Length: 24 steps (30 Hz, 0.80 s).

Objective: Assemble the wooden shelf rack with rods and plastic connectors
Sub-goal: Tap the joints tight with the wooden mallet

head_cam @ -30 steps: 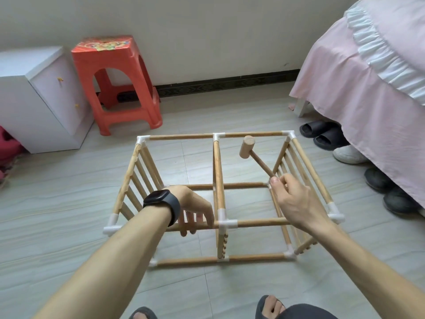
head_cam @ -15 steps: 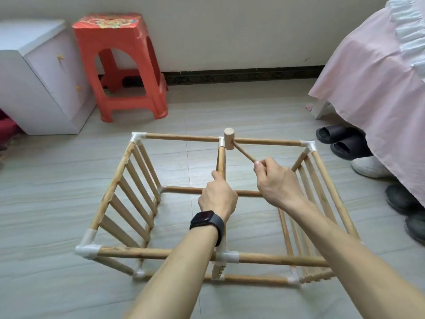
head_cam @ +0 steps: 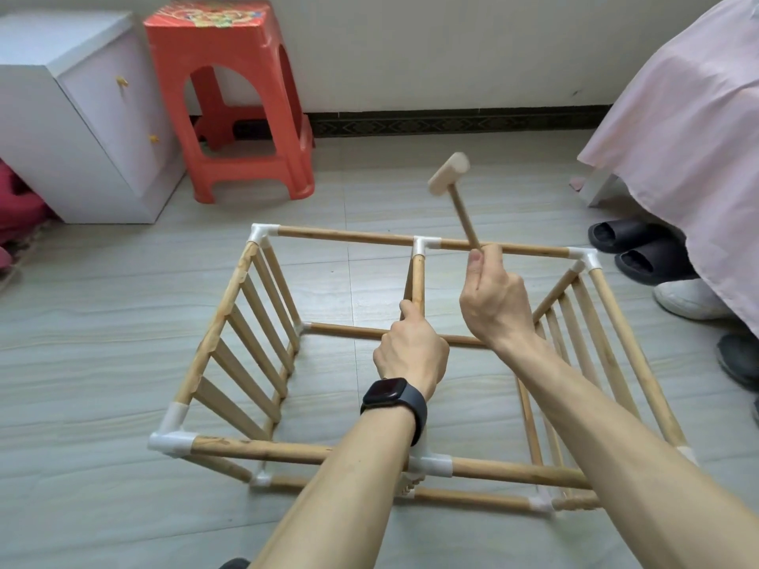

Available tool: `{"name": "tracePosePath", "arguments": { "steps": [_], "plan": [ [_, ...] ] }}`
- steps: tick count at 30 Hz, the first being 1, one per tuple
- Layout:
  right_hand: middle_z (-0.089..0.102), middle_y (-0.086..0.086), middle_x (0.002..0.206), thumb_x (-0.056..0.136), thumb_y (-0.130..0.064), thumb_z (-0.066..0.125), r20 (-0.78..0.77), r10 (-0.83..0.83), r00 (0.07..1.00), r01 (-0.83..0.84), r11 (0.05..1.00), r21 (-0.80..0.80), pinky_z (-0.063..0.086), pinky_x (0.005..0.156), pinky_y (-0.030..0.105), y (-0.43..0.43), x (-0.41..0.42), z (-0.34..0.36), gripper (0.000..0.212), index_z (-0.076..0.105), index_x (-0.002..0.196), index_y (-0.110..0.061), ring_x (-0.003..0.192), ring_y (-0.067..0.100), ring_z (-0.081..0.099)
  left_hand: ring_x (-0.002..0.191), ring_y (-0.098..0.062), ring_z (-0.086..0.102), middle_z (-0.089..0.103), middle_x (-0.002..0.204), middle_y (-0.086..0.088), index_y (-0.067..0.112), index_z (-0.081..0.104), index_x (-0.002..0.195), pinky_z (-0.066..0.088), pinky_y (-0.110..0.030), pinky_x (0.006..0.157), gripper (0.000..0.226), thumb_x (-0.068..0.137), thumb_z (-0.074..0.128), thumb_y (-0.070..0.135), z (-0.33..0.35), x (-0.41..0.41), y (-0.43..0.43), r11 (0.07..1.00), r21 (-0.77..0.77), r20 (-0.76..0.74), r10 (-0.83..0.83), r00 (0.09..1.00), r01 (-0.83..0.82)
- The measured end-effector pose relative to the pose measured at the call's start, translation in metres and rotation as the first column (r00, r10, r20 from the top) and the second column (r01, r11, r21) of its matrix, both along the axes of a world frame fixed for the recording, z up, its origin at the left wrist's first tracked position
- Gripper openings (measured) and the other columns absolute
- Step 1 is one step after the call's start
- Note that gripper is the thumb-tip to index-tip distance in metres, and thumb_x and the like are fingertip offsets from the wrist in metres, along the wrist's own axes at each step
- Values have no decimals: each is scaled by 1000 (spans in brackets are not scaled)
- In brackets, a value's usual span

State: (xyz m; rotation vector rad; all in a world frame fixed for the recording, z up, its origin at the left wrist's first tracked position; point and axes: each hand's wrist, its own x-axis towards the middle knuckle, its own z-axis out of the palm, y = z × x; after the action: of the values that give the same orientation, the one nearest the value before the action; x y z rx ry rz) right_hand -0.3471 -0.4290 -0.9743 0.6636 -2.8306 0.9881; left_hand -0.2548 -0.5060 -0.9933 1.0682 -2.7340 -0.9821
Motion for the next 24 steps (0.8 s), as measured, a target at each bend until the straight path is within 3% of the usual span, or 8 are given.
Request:
{"name": "tracePosePath", "arguments": {
  "steps": [2, 3, 5, 6, 10, 14, 18, 24],
  "plan": [
    [54, 6, 80, 109, -41, 23, 88, -11, 996, -11, 970, 245, 39, 65, 41, 1, -1, -1, 39, 49, 106, -12, 77, 38, 56, 96, -39, 63, 61, 91, -9, 14, 35, 107, 36, -38, 70, 26, 86, 44, 4, 1, 1, 0, 1000, 1, 2, -2, 1000, 2],
    [54, 5, 77, 109, -41, 24, 61, -25, 998, 10, 973, 231, 38, 65, 41, 2, -1, -1, 40, 51, 103, -12, 75, 35, 55, 95, -38, 63, 63, 92, -10, 14, 35, 107, 36, -38, 70, 25, 86, 43, 4, 0, 1, 1, 1000, -2, 0, -3, 1000, 3],
    [55, 2, 67, 109, -39, 27, -49, -46, 998, 46, 999, -12, 35, 57, 38, 2, 2, 0, 37, 49, 97, -12, 61, 28, 53, 94, -38, 63, 57, 85, -7, 15, 34, 105, 36, -38, 70, 24, 86, 43, 3, -1, -1, 0, 1000, -6, -7, 1, 1000, -1],
    [57, 4, 66, 109, -39, 26, -56, -43, 998, 40, 998, -49, 35, 55, 38, 1, 4, 0, 35, 47, 97, -13, 59, 28, 54, 93, -38, 62, 53, 82, -5, 15, 33, 104, 36, -38, 70, 23, 86, 42, 3, -2, 0, 0, 1000, -7, -3, 4, 1000, -4],
    [65, 20, 103, 109, -40, 21, 178, -48, 983, 1, 967, 254, 34, 76, 40, 3, -4, 2, 46, 55, 110, -8, 95, 39, 54, 93, -36, 62, 56, 86, -5, 16, 32, 102, 35, -37, 70, 20, 89, 43, 6, -3, -2, -4, 999, -45, 16, -12, 1000, 12],
    [63, 8, 86, 107, -44, 26, 147, -116, 982, 103, 990, 97, 38, 69, 39, 41, -8, 13, 46, 58, 96, -13, 83, 30, 57, 83, -33, 59, 50, 79, -1, 17, 33, 103, 36, -37, 68, 15, 94, 44, 11, -2, -8, -23, 986, -163, 46, -34, 998, 41],
    [60, -1, 77, 105, -43, 36, 146, -222, 964, 216, 975, 60, 34, 59, 36, 108, -5, 15, 34, 50, 82, -22, 71, 16, 53, 70, -30, 50, 40, 64, 1, 15, 37, 106, 37, -37, 64, 13, 95, 42, 11, -1, -15, -45, 955, -290, 61, -41, 997, 58],
    [61, 3, 94, 106, -33, 34, 202, -370, 907, 369, 928, 46, 33, 76, 39, 170, -21, 6, 29, 56, 106, -14, 89, 28, 48, 69, -30, 53, 42, 64, -1, 13, 39, 103, 37, -37, 60, 8, 98, 34, 10, -2, -19, -50, 924, -374, 78, -60, 995, 85]
  ]
}}
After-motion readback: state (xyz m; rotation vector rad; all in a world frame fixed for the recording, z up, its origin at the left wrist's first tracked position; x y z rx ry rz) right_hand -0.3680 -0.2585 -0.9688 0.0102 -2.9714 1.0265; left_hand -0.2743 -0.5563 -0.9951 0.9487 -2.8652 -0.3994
